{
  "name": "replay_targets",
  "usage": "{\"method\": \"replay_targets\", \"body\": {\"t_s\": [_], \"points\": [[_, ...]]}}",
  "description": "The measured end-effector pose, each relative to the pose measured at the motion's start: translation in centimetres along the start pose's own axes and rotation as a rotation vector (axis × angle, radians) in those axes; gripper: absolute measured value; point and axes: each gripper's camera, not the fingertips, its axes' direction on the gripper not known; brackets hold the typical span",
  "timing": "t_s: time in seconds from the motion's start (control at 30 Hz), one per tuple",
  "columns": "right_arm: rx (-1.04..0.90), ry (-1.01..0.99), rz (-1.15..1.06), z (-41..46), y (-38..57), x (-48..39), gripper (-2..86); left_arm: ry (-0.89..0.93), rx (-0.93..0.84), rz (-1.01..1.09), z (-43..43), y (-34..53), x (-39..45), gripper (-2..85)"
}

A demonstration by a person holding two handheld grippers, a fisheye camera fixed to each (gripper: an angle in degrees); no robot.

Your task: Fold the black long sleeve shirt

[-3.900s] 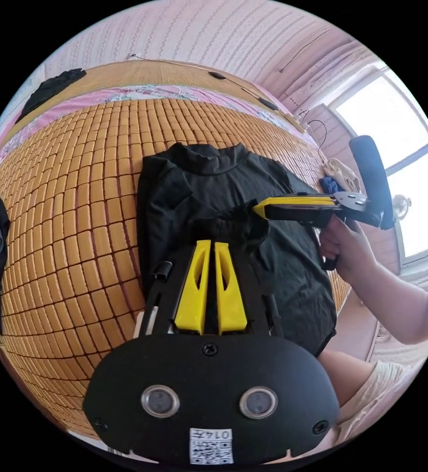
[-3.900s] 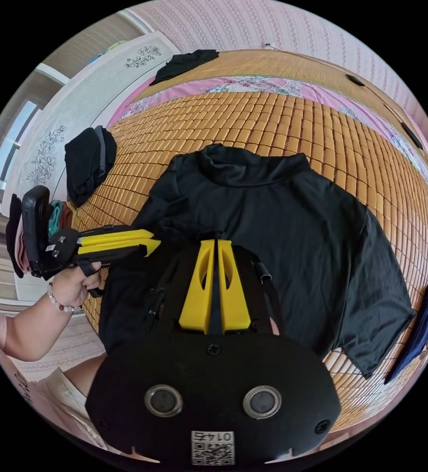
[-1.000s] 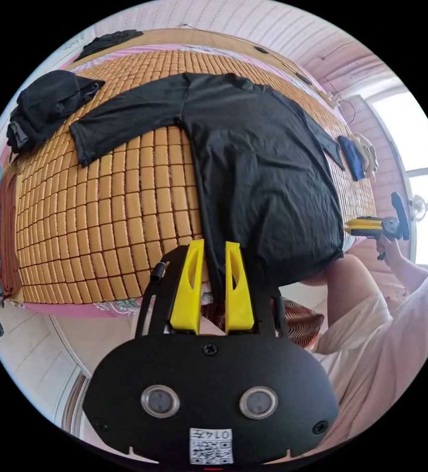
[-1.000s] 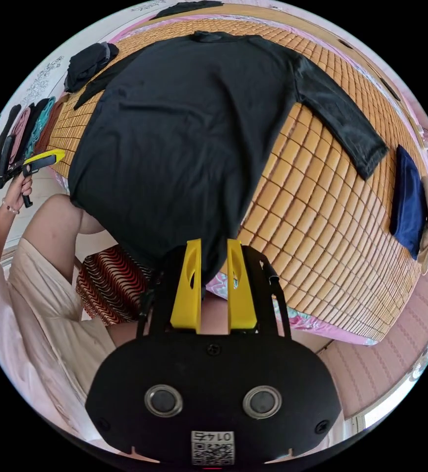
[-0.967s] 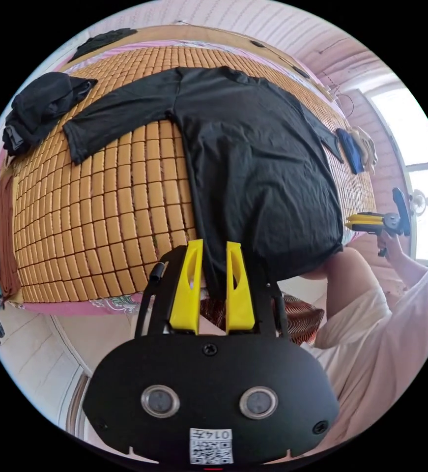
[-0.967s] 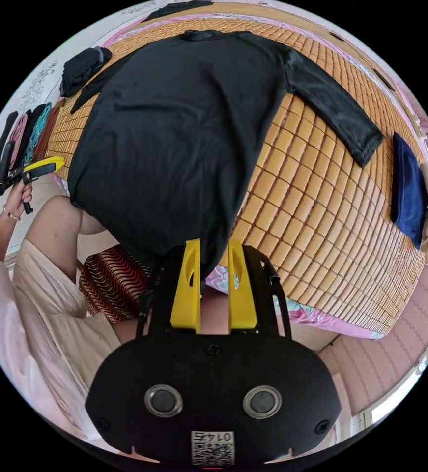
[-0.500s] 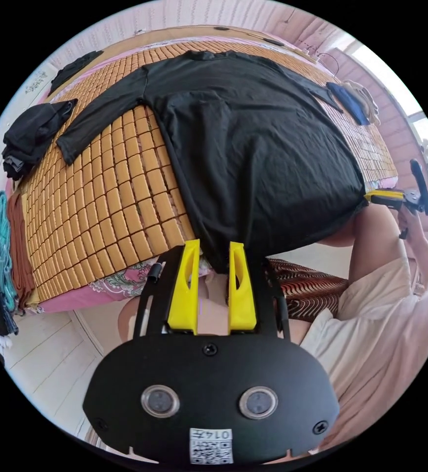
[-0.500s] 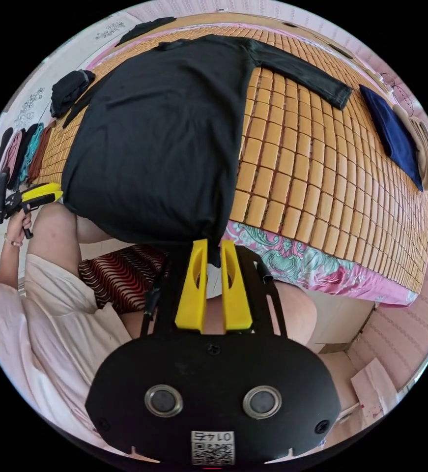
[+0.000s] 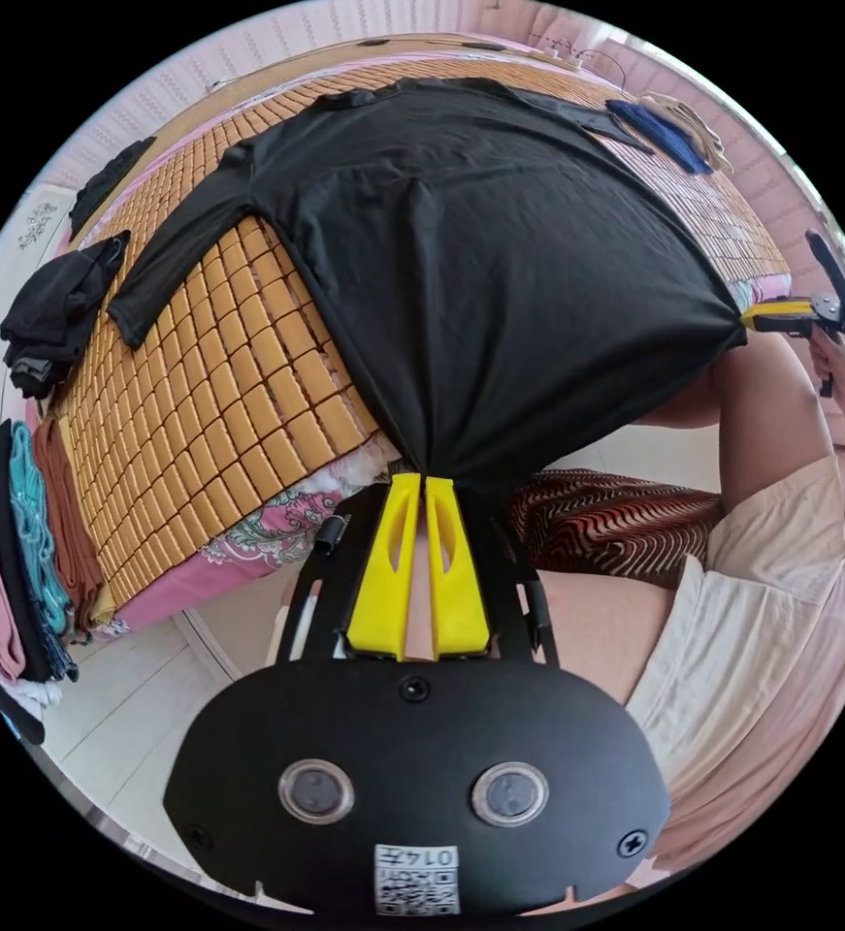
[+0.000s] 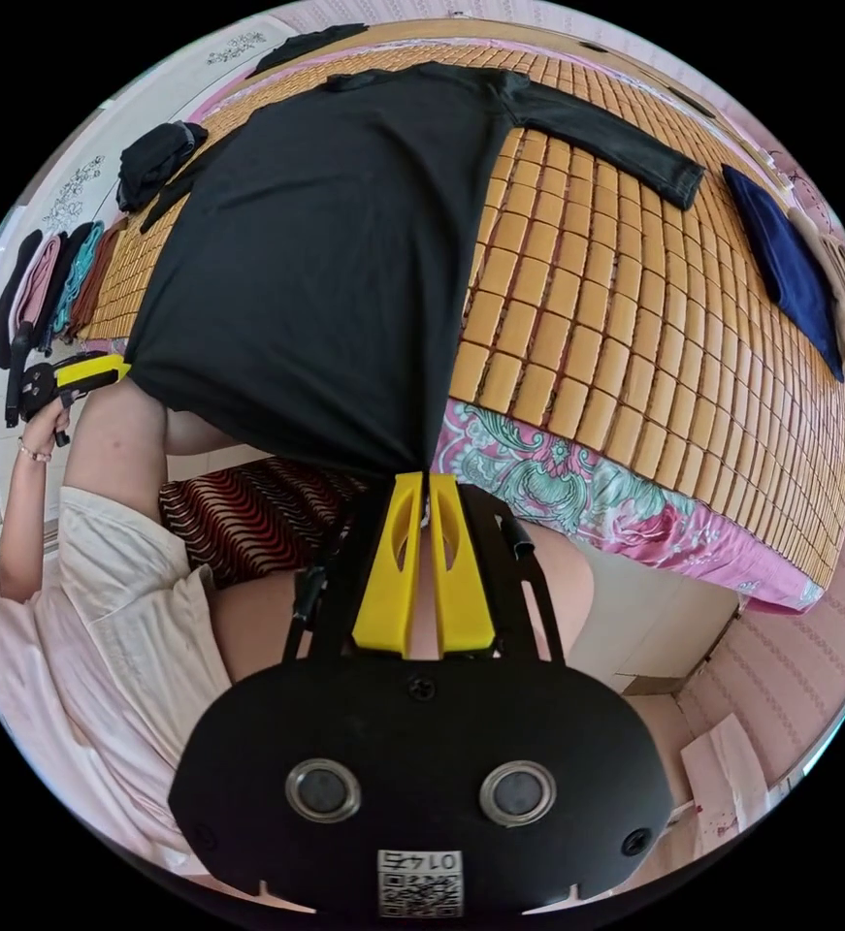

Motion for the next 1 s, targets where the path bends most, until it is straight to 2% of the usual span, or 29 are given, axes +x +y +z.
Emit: {"method": "replay_targets", "body": {"t_s": [0.23,0.37,0.47,0.6,0.73,0.8,1.0], "points": [[0.014,0.068,-0.036,-1.8,0.8,-2.9,6.3,0.104,0.150,-0.133,-1.8,4.5,-3.2,0.8],[0.068,0.116,-0.126,-3.7,-0.2,-6.1,6.5,0.154,0.336,-0.289,-3.1,7.9,-7.0,2.6],[0.126,0.141,-0.235,-5.4,-2.9,-10.1,6.4,0.116,0.467,-0.436,-3.2,9.6,-10.0,5.8],[0.172,0.134,-0.396,-7.0,-9.1,-17.4,5.7,0.111,0.610,-0.554,-2.8,10.3,-13.6,6.4],[0.188,0.175,-0.573,-7.6,-16.0,-26.5,2.7,0.140,0.646,-0.605,-1.2,9.4,-17.1,4.6],[0.254,0.200,-0.637,-8.2,-18.4,-30.4,1.4,0.131,0.640,-0.610,-0.3,8.8,-19.3,1.9],[0.307,0.243,-0.855,-8.6,-27.3,-42.1,0.2,0.177,0.706,-0.710,1.4,8.7,-24.4,5.2]]}}
